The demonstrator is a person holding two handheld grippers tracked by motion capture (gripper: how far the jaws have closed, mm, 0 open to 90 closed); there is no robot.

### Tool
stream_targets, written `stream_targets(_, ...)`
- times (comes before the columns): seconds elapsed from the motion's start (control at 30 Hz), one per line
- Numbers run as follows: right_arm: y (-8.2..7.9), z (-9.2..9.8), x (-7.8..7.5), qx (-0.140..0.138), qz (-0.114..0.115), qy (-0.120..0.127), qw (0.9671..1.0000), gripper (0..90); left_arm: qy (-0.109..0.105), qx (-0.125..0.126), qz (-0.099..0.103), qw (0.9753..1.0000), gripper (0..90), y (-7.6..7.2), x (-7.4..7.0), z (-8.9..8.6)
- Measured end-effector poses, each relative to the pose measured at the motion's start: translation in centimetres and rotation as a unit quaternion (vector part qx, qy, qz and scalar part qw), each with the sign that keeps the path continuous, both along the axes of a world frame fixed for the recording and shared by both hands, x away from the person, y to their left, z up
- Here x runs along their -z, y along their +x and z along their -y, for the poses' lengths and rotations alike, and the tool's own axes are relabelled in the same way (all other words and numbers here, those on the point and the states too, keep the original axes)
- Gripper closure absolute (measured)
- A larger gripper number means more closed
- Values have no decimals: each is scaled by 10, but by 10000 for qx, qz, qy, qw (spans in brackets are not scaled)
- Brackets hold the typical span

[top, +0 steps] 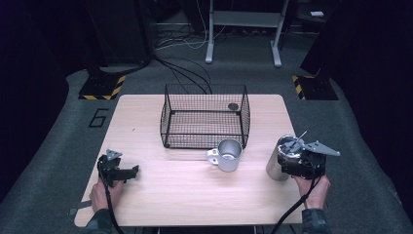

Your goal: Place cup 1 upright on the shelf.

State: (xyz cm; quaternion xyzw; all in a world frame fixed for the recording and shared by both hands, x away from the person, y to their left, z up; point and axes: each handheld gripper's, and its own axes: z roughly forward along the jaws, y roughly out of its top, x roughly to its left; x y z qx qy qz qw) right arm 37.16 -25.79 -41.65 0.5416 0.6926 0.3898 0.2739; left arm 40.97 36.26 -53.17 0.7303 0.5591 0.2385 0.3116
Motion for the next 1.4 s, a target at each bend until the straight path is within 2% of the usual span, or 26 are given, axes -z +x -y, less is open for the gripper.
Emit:
stream_targets(0.2, 6, -1, -2, 4, 57, 56, 10000, 0, 8, 8, -25, 10000, 3, 0, 0, 0)
stream_targets(0.53, 12, -4, -1, 38, 126, -34, 9999, 1, 5, 12, -25, 10000, 3, 0, 0, 0)
stream_targets(0.8, 13, -4, 0, 16, 155, -18, 9999, 5, 10, 6, -25, 10000, 3, 0, 0, 0)
stream_targets(1.03, 14, -4, 0, -32, 190, -107, 9998, 17, 18, 13, -31, 10000, 3, 0, 0, 0)
stream_targets(1.13, 13, -4, 1, -52, 238, -216, 9995, 33, 3, 5, -19, 10000, 3, 0, 0, 0)
stream_targets(1.4, 12, -3, 2, -44, 285, -165, 9994, 35, 12, 12, -28, 10000, 3, 0, 0, 0)
